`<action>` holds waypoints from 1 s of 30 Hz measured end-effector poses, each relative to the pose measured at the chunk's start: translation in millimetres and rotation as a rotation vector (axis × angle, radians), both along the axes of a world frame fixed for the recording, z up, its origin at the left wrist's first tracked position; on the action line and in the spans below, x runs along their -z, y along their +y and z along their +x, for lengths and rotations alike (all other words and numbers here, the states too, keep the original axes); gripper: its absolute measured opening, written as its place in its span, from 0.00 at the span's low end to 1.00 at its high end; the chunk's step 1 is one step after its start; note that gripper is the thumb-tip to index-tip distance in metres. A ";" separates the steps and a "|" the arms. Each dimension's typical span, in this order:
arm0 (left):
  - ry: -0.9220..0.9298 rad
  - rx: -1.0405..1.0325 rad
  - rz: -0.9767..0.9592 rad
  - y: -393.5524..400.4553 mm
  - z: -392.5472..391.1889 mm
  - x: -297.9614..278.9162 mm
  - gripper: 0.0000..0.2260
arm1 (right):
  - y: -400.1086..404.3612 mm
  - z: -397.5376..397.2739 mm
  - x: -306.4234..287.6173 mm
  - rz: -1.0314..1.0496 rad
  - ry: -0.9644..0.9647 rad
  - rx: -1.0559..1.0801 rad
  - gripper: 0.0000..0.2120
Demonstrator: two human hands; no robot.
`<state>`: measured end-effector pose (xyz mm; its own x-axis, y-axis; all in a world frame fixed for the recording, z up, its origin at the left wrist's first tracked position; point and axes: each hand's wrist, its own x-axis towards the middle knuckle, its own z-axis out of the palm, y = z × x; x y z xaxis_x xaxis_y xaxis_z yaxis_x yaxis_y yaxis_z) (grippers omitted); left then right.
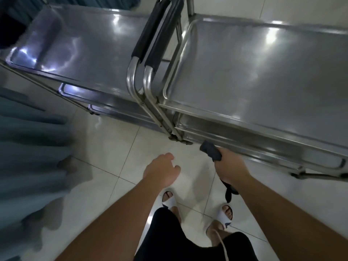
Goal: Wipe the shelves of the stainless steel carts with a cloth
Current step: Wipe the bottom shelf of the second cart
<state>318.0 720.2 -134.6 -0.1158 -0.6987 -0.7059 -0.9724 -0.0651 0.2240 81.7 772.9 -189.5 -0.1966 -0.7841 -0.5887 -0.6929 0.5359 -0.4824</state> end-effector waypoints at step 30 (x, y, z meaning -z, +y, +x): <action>1.118 -0.458 -0.775 -214.0 0.9 309.4 0.02 | -240.9 98.9 288.8 -0.633 0.253 -0.249 0.32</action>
